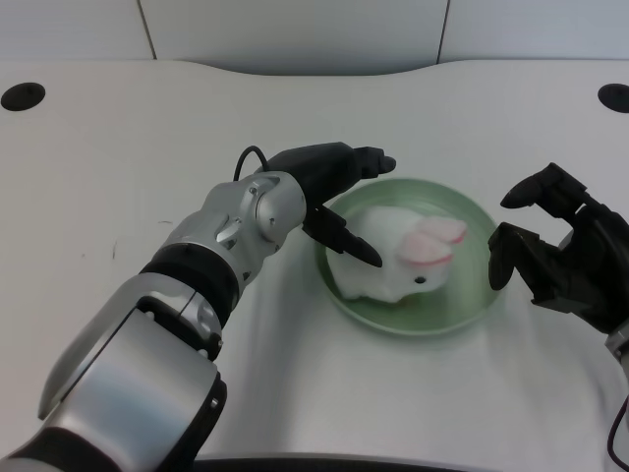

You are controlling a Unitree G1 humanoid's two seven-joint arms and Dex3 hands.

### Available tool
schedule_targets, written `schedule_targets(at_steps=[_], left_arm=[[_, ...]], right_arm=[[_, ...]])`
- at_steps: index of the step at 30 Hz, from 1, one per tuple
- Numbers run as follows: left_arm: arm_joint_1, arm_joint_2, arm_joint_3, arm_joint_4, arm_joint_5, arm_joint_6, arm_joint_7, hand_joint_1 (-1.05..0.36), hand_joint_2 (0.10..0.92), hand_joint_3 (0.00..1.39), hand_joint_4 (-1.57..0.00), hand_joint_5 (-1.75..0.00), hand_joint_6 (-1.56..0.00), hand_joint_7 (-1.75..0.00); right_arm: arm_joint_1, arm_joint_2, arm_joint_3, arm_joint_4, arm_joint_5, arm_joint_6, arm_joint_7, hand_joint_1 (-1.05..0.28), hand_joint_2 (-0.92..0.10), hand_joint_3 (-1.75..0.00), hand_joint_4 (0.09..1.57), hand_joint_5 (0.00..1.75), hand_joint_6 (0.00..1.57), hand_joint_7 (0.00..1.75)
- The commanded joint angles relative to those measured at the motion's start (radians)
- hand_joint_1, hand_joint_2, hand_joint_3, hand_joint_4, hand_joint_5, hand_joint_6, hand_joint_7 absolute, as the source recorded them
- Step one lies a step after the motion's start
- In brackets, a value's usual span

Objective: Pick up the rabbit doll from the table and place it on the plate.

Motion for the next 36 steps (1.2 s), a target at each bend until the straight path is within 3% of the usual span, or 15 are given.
schedule_targets(at_steps=[1, 36], left_arm=[[-0.017, 0.009, 0.003, -0.004, -0.003, -0.003, 0.000, -0.84, 0.839, 0.00, -0.13, -0.01, -0.22, 0.00], [-0.017, 0.009, 0.003, -0.004, -0.003, -0.003, 0.000, -0.84, 0.840, 0.00, -0.13, -0.01, -0.22, 0.00]], right_arm=[[0.006, -0.014, -0.003, 0.005, 0.000, -0.009, -0.003, -0.39, -0.49, -0.91, 0.75, 1.75, 0.60, 1.52], [0.006, -0.014, -0.003, 0.005, 0.000, -0.010, -0.003, -0.39, -0.49, -0.90, 0.75, 1.75, 0.60, 1.52]])
